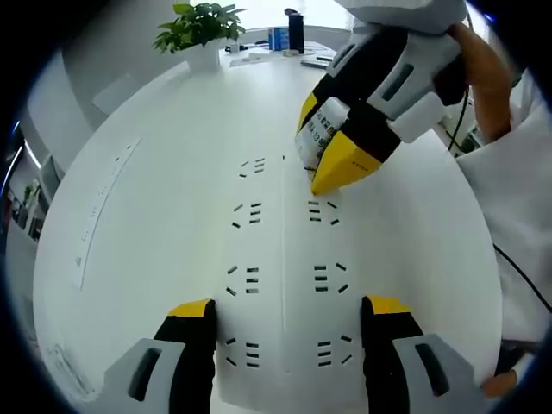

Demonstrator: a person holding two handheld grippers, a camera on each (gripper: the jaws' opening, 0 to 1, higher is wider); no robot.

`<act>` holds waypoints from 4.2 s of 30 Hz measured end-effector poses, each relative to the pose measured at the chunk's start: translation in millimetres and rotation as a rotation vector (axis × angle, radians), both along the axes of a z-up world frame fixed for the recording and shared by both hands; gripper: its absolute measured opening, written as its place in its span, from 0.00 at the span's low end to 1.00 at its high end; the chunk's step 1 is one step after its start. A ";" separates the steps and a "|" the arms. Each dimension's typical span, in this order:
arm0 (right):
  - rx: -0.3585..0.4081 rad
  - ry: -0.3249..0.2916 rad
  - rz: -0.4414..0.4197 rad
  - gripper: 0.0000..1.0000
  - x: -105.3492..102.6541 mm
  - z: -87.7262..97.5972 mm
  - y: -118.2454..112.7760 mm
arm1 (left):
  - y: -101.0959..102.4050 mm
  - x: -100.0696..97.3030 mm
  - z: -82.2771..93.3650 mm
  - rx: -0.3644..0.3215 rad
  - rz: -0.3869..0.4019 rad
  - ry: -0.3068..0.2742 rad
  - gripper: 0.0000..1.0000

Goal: Straighten the power strip on the desk, plug the charger into it

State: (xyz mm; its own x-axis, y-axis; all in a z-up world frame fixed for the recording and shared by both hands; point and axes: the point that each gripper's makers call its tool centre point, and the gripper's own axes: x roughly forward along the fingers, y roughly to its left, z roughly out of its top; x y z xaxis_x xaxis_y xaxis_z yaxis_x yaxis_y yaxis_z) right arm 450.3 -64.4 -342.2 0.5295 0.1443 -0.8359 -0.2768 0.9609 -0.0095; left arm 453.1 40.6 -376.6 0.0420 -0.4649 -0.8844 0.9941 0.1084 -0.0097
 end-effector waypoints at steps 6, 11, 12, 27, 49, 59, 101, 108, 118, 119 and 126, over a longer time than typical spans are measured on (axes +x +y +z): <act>-0.007 -0.018 0.025 0.32 1.5 1.5 0.1 | -0.2 -1.2 0.1 -0.002 -0.001 0.000 0.69; 0.003 -0.075 0.090 0.44 2.5 13.0 3.4 | -0.5 -2.0 0.0 -0.005 -0.001 0.001 0.70; 0.033 -0.078 0.097 0.51 0.5 16.5 6.5 | -0.6 -2.1 0.0 -0.006 -0.002 0.002 0.70; 0.070 0.003 0.081 0.27 -15.9 19.1 0.8 | -0.9 -1.5 0.4 -0.007 -0.001 0.004 0.70; -0.007 0.153 0.074 0.25 6.4 17.9 2.8 | 0.5 -2.5 -0.1 -0.010 -0.001 0.003 0.70; 0.033 0.132 0.077 0.26 7.4 16.9 0.2 | 1.3 -1.1 -0.1 -0.009 0.007 0.004 0.70; 0.238 -0.548 1.216 0.33 -12.0 35.4 23.8 | -0.3 -2.2 0.1 -0.038 -0.001 0.012 0.71; 0.295 -0.569 1.207 0.30 -6.7 35.5 25.5 | -1.2 -2.6 0.2 -0.043 -0.009 0.012 0.71; 0.306 -0.554 1.172 0.30 -13.4 34.4 22.1 | -3.7 -2.5 0.2 -0.048 -0.024 0.011 0.71; 0.306 -0.555 1.163 0.30 -14.5 34.3 21.7 | -4.0 -2.6 0.2 -0.049 -0.025 0.011 0.71; 0.283 -0.579 1.127 0.30 -22.7 34.4 21.9 | -7.9 -6.0 0.6 -0.052 -0.046 0.011 0.71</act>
